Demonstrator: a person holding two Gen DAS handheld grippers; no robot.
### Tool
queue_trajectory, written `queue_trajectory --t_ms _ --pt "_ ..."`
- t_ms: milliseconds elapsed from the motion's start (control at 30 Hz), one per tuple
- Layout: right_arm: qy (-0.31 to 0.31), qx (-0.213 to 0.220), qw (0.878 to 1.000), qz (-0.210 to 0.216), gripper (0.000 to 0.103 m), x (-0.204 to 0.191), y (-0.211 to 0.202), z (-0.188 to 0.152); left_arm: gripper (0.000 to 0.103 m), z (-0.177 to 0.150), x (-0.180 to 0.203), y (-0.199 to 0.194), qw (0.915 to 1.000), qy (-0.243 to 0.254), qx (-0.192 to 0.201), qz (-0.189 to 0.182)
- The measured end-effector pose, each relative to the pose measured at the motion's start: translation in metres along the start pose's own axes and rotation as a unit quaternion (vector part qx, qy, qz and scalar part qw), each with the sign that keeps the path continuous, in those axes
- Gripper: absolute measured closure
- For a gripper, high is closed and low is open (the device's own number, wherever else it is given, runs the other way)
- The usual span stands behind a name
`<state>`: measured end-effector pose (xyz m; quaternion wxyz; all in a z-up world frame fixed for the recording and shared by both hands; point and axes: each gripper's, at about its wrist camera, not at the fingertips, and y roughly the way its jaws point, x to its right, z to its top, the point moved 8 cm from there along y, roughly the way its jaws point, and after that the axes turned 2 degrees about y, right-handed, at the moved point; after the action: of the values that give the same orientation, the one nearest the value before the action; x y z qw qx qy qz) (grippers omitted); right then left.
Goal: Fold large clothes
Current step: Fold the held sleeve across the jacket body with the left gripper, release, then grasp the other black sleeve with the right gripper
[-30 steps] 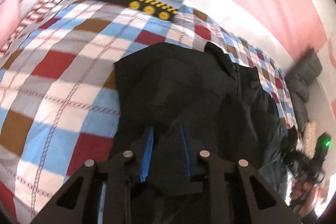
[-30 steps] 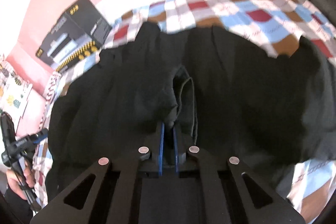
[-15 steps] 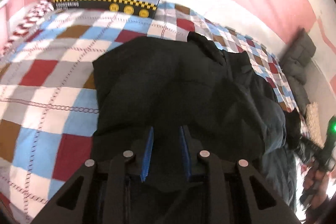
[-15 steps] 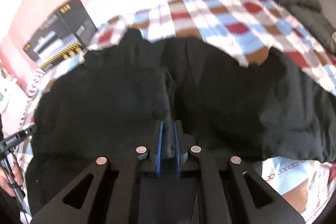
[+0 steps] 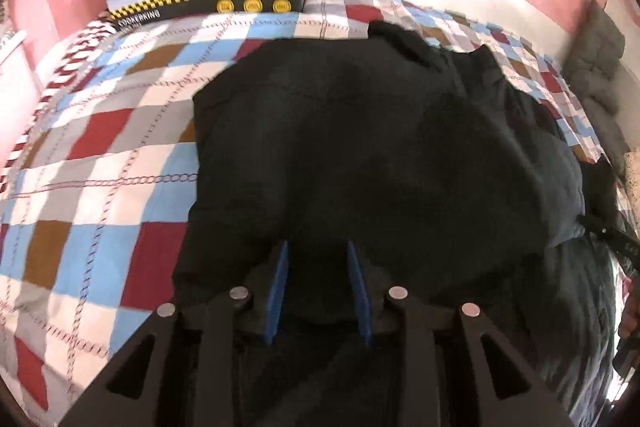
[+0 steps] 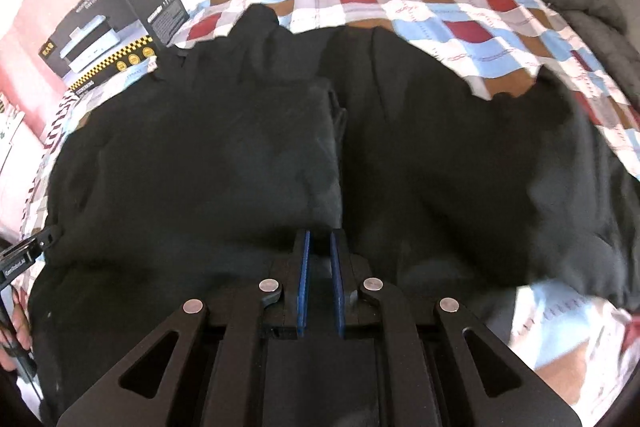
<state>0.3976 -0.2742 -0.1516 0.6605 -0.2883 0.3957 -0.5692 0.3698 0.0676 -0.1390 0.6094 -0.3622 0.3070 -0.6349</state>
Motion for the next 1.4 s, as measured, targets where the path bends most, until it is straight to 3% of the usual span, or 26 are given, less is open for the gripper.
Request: queue_trajectory --t_ms 167,300,467,667,1000,1267,1400 --pt "0.002 0.032 0.999 0.007 0.089 0.000 -0.050 -0.018 0.071 -0.026 0.023 -0.044 0.9996 0.018 0.017 -0.016" --pt "-0.007 0.046 0.999 0.004 0.086 -0.003 -0.088 -0.046 0.071 -0.060 0.039 -0.069 0.9993 0.016 0.004 -0.034" --pt "0.007 0.051 0.999 0.006 0.061 0.002 -0.127 -0.090 0.071 -0.103 0.054 -0.095 0.9990 0.003 -0.009 -0.044" --pt "0.038 0.052 0.998 0.000 0.059 0.021 -0.155 -0.127 0.071 -0.133 0.069 -0.123 0.9988 0.017 -0.006 -0.045" --pt "0.073 0.067 0.995 -0.009 0.059 0.053 -0.176 -0.142 0.071 -0.141 0.091 -0.148 0.9978 0.034 0.005 -0.056" --pt "0.121 0.069 0.990 -0.008 0.059 0.088 -0.169 -0.140 0.071 -0.139 0.100 -0.141 0.9973 0.038 -0.001 -0.063" --pt "0.163 0.072 0.984 -0.006 0.038 0.118 -0.162 -0.138 0.071 -0.139 0.106 -0.133 0.9969 0.048 -0.008 -0.062"
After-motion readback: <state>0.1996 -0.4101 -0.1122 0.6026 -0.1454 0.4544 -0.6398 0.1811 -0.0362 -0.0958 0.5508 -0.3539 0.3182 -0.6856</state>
